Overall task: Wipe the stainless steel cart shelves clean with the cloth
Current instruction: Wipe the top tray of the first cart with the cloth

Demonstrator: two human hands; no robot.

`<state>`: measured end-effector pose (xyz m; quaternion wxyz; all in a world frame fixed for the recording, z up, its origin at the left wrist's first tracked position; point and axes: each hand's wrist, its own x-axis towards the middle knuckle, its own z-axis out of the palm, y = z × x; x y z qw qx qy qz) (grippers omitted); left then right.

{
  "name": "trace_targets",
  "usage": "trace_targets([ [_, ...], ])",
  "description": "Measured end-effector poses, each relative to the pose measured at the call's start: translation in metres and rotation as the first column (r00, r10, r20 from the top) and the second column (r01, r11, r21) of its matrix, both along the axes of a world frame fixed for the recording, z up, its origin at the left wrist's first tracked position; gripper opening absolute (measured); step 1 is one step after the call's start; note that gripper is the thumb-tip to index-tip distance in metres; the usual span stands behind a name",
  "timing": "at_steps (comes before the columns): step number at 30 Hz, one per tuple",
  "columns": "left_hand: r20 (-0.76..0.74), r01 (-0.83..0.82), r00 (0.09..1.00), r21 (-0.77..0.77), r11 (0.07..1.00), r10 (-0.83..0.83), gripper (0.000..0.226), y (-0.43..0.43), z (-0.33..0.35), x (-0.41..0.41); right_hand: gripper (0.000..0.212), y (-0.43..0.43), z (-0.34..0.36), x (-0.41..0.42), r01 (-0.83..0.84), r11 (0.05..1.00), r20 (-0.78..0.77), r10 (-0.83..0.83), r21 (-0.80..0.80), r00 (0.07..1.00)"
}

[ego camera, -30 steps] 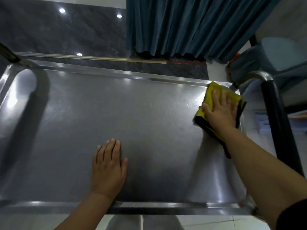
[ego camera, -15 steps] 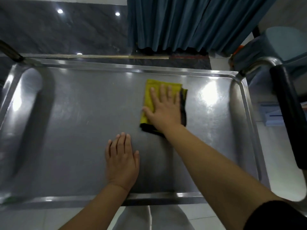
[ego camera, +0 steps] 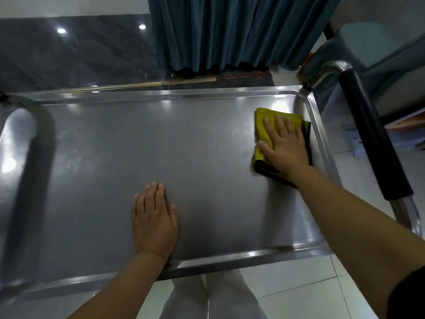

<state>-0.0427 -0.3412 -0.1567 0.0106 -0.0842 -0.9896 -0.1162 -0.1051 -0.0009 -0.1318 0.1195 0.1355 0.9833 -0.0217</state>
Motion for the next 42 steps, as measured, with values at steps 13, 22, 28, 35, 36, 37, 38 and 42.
trace_targets([
  [13,-0.018,-0.024,1.000,-0.007,1.000,0.024,0.055,0.002,-0.001,0.001,0.074,-0.093,-0.007,0.019,0.146,0.988,-0.014,-0.145,0.045,0.989],
  [22,-0.011,0.002,1.000,0.050,0.999,-0.001,0.053,-0.003,0.001,0.000,0.068,-0.169,-0.023,0.033,-0.543,0.839,-0.130,0.535,-0.031,0.835],
  [28,0.068,0.010,0.998,0.030,1.000,-0.012,0.055,-0.004,0.004,0.002,0.073,-0.075,-0.015,0.039,-0.280,0.960,-0.079,0.278,-0.019,0.957],
  [35,0.141,0.014,0.990,0.008,1.000,-0.015,0.054,-0.004,0.010,0.003,0.078,-0.001,0.001,0.086,0.187,0.982,-0.014,-0.186,0.017,0.982],
  [36,0.145,0.021,0.989,0.005,1.000,-0.021,0.054,-0.004,0.011,0.003,0.076,-0.006,0.000,0.090,0.245,0.969,-0.024,-0.245,0.018,0.969],
  [37,0.148,0.027,0.989,0.008,1.000,-0.028,0.053,-0.004,0.013,0.004,0.073,-0.013,-0.001,0.091,0.307,0.952,-0.037,-0.306,0.019,0.951],
  [38,0.155,0.032,0.987,0.010,0.999,-0.034,0.052,-0.005,0.015,0.004,0.071,-0.023,-0.002,0.090,0.373,0.928,-0.052,-0.372,0.017,0.927],
  [42,0.164,0.119,0.978,0.066,0.991,-0.128,0.052,-0.020,0.023,0.001,0.071,-0.079,-0.006,0.072,0.576,0.818,-0.059,-0.575,-0.006,0.816],
])
